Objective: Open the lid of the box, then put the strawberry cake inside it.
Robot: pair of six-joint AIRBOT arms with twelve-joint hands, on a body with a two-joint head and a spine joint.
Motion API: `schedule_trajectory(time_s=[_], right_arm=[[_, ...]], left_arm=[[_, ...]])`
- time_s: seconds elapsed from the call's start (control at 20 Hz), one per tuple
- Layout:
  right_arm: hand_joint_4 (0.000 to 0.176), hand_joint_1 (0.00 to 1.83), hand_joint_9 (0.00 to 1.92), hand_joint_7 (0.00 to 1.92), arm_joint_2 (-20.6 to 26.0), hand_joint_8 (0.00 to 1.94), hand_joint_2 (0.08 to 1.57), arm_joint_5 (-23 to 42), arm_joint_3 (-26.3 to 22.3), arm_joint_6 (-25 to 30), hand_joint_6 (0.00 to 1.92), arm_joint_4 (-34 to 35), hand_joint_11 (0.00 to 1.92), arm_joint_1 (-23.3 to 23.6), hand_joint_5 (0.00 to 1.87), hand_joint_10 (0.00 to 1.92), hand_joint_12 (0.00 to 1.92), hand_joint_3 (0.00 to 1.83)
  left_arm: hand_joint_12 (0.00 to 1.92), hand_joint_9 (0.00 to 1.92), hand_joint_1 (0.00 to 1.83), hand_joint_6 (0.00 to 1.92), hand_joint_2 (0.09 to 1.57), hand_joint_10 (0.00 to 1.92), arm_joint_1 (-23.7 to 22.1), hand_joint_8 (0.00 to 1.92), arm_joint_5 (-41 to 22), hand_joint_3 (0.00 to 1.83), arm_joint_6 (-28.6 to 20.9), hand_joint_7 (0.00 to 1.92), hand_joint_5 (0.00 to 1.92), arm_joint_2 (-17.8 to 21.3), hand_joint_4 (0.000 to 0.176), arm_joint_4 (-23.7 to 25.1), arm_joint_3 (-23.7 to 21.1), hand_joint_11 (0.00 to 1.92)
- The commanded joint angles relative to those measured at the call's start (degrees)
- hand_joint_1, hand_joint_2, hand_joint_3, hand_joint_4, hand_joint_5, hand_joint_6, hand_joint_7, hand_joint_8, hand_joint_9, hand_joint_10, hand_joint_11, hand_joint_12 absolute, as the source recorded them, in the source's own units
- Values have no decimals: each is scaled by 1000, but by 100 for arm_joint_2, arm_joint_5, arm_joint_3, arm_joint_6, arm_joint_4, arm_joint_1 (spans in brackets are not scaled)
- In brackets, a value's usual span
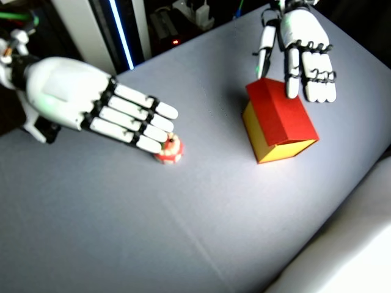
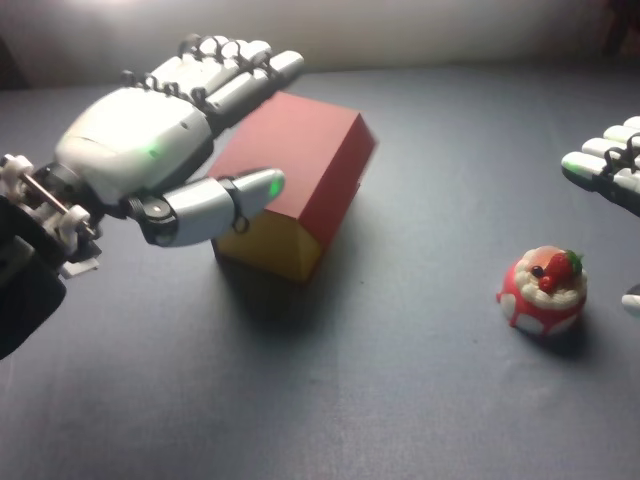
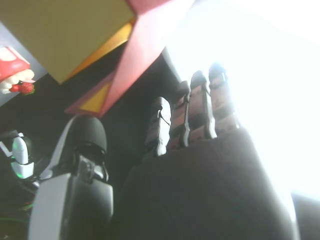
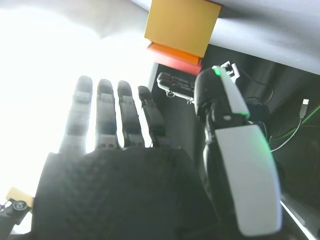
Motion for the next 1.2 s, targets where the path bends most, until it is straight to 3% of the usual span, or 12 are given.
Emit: schedule_trajectory(time_s=[0.0, 0.05, 0.15, 0.2, 0.25, 0.3, 0.35, 0.4, 0.55, 0.65, 0.7, 1.15], right_arm=[[0, 499, 0, 0, 9, 0, 1346, 715, 18, 31, 0, 50, 0, 32, 0, 0, 0, 3], [0, 479, 0, 0, 2, 0, 1347, 720, 18, 31, 0, 60, 0, 28, 0, 0, 0, 3], [0, 477, 0, 0, -5, 0, 1348, 724, 21, 34, 0, 71, 0, 21, 0, 0, 0, 3], [0, 491, 0, 0, -8, 0, 1348, 728, 24, 37, 0, 74, 0, 17, 0, 0, 0, 3], [0, 502, 0, 0, -9, 0, 1348, 729, 25, 37, 0, 76, 0, 17, 0, 0, 0, 2], [0, 531, 0, 0, -10, 0, 1346, 730, 25, 40, 0, 80, 0, 17, 0, 0, 0, 0], [0, 535, 0, 0, -10, 0, 1344, 736, 25, 46, 0, 84, 0, 15, 0, 0, 0, 0], [0, 498, 0, 0, -10, 0, 1350, 742, 25, 56, 0, 89, 0, 8, 0, 0, 0, 2], [0, 495, 0, 0, -13, 0, 1344, 752, 24, 66, 0, 105, 0, -5, 0, 0, 0, 0], [0, 498, 0, 0, -19, 0, 1341, 754, 24, 71, 0, 105, 0, -6, 0, 0, 0, 0], [0, 488, 0, 0, -22, 0, 1345, 755, 25, 73, 0, 106, 0, -6, 0, 0, 0, 0], [0, 469, 0, 0, -81, 0, 1356, 755, 53, 122, 0, 105, 0, -36, 0, 0, 0, 3]], left_arm=[[269, 0, 165, 0, 1463, 0, 7, 0, -919, 0, -35, 0, 0, 62, 123, -127, -1, 0], [227, 0, 111, 0, 1465, 0, 32, 0, -1028, 0, -168, 0, 0, 70, 155, -252, 63, 0], [45, 0, 87, 0, 1465, 0, 38, 0, -1037, 2, -226, 0, 0, 74, 157, -262, 87, 0], [8, 0, 174, 0, 1448, 0, 68, 0, -1038, 0, -224, 0, 0, 82, 153, -257, 75, 0], [1, 0, 302, 0, 1415, 0, 109, 0, -1041, 0, -224, 0, 0, 88, 168, -235, 55, 0], [0, 0, 367, 0, 1389, 0, 158, 0, -1052, 0, -225, 0, 0, 107, 151, -189, 21, 0], [529, 0, 472, 0, 1277, 0, 191, 0, -1029, 109, -225, 0, 0, 127, 120, -135, -10, 0], [713, 0, 560, 0, 1262, 0, 226, 0, -995, 46, -225, 0, 0, 142, 119, -88, -36, 0], [53, 0, 869, 0, 1136, 0, 222, 0, -834, 0, -238, 0, 0, 129, 139, 66, -54, 0], [1, 0, 943, 0, 1105, 0, 159, 0, -682, 0, -250, 0, 0, 73, 172, 180, -35, 0], [0, 0, 943, 0, 1093, 0, 117, 0, -582, 0, -252, 0, 0, 29, 175, 234, -11, 0], [0, 0, 1025, 0, 1074, 0, -189, 0, -37, 0, -257, 0, 0, -388, 166, 347, 247, 0]])
